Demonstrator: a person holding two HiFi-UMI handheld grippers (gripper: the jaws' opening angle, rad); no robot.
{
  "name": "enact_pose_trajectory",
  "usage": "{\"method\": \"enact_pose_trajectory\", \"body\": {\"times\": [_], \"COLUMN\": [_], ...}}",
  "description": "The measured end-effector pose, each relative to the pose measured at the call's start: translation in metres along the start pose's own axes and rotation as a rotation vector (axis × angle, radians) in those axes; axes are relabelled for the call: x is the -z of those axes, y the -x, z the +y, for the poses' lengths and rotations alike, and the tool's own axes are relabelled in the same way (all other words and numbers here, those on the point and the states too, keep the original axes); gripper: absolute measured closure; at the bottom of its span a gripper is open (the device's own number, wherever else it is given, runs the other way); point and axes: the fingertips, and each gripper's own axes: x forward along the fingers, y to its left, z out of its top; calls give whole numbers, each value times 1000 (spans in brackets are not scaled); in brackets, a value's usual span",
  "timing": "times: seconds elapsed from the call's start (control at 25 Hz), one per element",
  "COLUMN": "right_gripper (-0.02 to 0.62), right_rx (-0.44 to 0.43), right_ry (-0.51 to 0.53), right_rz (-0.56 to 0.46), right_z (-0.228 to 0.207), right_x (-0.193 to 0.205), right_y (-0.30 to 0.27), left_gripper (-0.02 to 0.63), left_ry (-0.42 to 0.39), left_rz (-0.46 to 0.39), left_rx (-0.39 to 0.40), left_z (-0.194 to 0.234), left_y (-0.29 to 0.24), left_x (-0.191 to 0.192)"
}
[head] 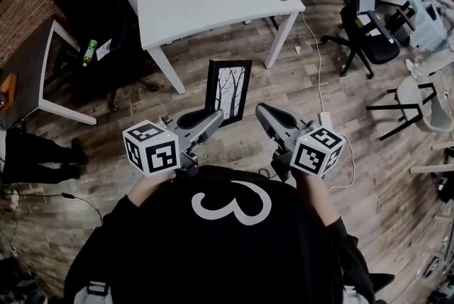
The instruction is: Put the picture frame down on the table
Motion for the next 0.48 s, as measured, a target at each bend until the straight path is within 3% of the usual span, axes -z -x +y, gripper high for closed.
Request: {"method": "enact_pose_trajectory", "body": {"times": [0.48], "right_gripper": [571], "right_rx": [10], "right_ry": [43], "right_rz": [-24], "right_z": [-23], "right_x": [-15], "right_y": [29], "left_gripper": [539], "left_ry": [-32], "left_rz": [-18], "left_rx": [8], "left_z": [-17], "left_y": [-30], "left_x": [-2]}}
